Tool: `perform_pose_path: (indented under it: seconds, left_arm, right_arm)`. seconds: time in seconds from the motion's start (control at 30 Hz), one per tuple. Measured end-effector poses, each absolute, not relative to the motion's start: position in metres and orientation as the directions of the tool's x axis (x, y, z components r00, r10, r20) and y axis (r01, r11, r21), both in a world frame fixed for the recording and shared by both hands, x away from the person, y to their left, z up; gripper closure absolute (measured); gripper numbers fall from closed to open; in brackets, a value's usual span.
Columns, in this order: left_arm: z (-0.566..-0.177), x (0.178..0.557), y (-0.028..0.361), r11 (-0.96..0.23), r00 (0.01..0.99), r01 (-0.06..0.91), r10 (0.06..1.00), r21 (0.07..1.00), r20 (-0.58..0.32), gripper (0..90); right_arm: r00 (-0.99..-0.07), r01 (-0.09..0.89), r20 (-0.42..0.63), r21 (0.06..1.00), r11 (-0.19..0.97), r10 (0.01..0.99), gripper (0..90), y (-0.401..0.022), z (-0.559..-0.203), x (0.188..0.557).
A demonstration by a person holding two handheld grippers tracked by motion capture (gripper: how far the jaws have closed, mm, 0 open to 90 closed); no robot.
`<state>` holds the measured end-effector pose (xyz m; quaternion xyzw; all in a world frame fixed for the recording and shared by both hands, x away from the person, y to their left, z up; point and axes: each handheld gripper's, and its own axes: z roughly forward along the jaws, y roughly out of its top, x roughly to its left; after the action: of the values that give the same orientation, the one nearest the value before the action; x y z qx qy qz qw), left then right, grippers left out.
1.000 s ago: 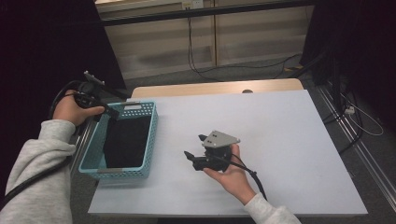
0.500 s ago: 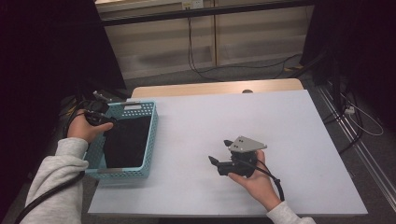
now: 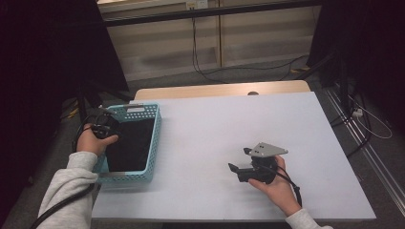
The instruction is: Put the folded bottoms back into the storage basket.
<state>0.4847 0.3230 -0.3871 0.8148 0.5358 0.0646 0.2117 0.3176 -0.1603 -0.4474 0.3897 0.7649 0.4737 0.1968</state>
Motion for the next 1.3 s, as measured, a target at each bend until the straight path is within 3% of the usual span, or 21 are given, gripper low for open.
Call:
perform_pose_path:
  seconds: [0.03,0.13,0.23,0.5,0.83,1.0,1.13,1.3]
  left_arm:
    - [-0.391,0.484,0.324,-0.331,0.407,0.855,0.906,0.400,-0.119,70.7]
    - [-0.403,0.482,0.327,-0.334,0.407,0.861,0.905,0.383,-0.126,84.2]
    - [-0.411,0.480,0.328,-0.325,0.404,0.863,0.904,0.386,-0.142,90.0]
    - [-0.423,0.482,0.329,-0.319,0.400,0.878,0.899,0.358,-0.179,90.0]
    - [-0.422,0.499,0.345,-0.330,0.361,0.880,0.932,0.341,-0.032,90.0]
    - [-0.413,0.497,0.343,-0.331,0.373,0.880,0.926,0.340,-0.064,89.7]
    - [-0.407,0.488,0.334,-0.326,0.403,0.874,0.900,0.360,-0.164,89.4]
    - [-0.404,0.480,0.316,-0.348,0.448,0.856,0.869,0.383,-0.212,88.9]
  right_arm:
    - [-0.619,0.409,0.066,0.877,0.250,0.783,20.5,-0.161,-0.448,0.317]
    - [-0.620,0.410,0.064,0.876,0.253,0.782,20.5,-0.162,-0.448,0.315]
    - [-0.621,0.407,0.063,0.878,0.252,0.781,20.5,-0.162,-0.448,0.314]
    - [-0.633,0.411,0.070,0.875,0.257,0.771,20.5,-0.159,-0.450,0.312]
    - [-0.615,0.425,0.074,0.869,0.251,0.785,20.5,-0.165,-0.454,0.314]
    - [-0.610,0.428,0.072,0.868,0.251,0.789,20.4,-0.167,-0.455,0.315]
    - [-0.605,0.428,0.074,0.870,0.245,0.793,20.4,-0.169,-0.454,0.314]
    - [-0.612,0.419,0.070,0.874,0.247,0.788,20.4,-0.167,-0.452,0.313]
